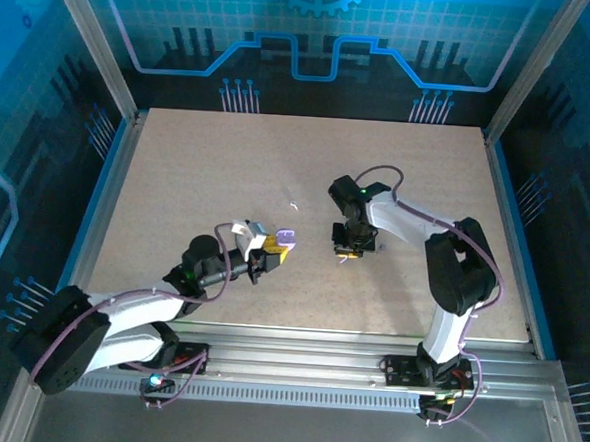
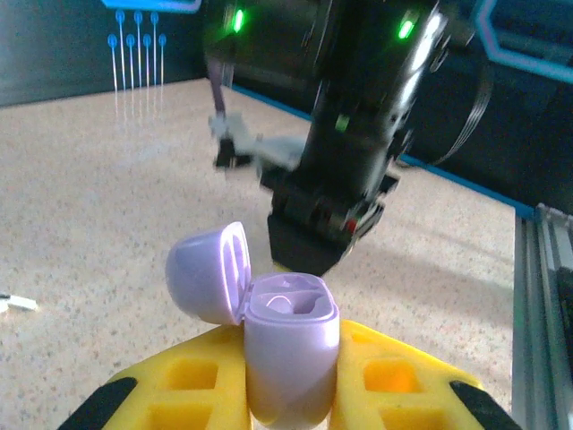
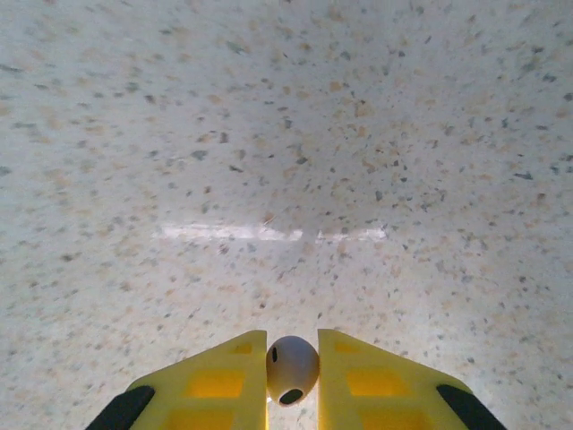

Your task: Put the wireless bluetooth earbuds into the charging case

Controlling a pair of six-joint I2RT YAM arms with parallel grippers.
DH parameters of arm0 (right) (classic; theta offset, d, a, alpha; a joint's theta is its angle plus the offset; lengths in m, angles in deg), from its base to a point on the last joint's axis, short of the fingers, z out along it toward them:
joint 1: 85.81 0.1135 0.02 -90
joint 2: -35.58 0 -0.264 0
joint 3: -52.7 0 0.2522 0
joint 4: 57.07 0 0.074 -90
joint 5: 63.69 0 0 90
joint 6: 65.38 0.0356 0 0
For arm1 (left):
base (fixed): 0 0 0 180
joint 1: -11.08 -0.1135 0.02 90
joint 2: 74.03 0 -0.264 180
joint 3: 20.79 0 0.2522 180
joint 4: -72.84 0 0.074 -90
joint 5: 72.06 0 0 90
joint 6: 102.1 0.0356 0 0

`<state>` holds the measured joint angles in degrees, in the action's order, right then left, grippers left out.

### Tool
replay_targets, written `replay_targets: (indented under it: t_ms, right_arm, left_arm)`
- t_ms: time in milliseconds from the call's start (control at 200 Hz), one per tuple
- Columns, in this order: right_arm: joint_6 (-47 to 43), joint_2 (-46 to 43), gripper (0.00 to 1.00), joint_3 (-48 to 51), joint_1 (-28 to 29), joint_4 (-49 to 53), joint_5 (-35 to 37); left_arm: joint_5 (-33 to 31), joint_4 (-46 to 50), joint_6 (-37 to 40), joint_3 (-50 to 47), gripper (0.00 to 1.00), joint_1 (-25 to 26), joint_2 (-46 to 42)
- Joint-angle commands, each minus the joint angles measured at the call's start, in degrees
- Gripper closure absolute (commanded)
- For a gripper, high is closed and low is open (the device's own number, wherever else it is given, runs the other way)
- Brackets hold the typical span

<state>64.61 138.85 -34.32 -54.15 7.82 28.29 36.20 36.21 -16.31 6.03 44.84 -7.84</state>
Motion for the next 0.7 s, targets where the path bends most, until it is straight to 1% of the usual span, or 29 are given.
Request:
replay_targets:
  t_ms: [0,215,345,495,695]
  right_arm:
    - [-0.62,-3.71,0.83,-2.9,1.1,3.15,1.69]
    - [-0.56,-7.92,0.83,-6.73,2.55,5.18,2.75]
    - [-0.71,-9.73,0.82,-9.52,3.68,6.61,3.23]
    - [-0.22,-11.6,0.83,-12.0,5.95,7.34,4.59]
    - [0.78,-12.91,0.82,-14.6,8.83,7.41,5.45]
  left_arm:
    - [1.12,-5.39,0.48,2.25,0.8,0.87,3.94]
    - [0.87,-13.5,0.58,4.55,0.8,1.92,13.85]
    - [1.57,-16.01,0.6,6.47,0.8,2.49,17.86]
    - [2.83,-18.07,0.43,8.38,0.8,3.1,20.42]
    - [3.3,-18.25,0.35,9.38,0.8,3.29,20.91]
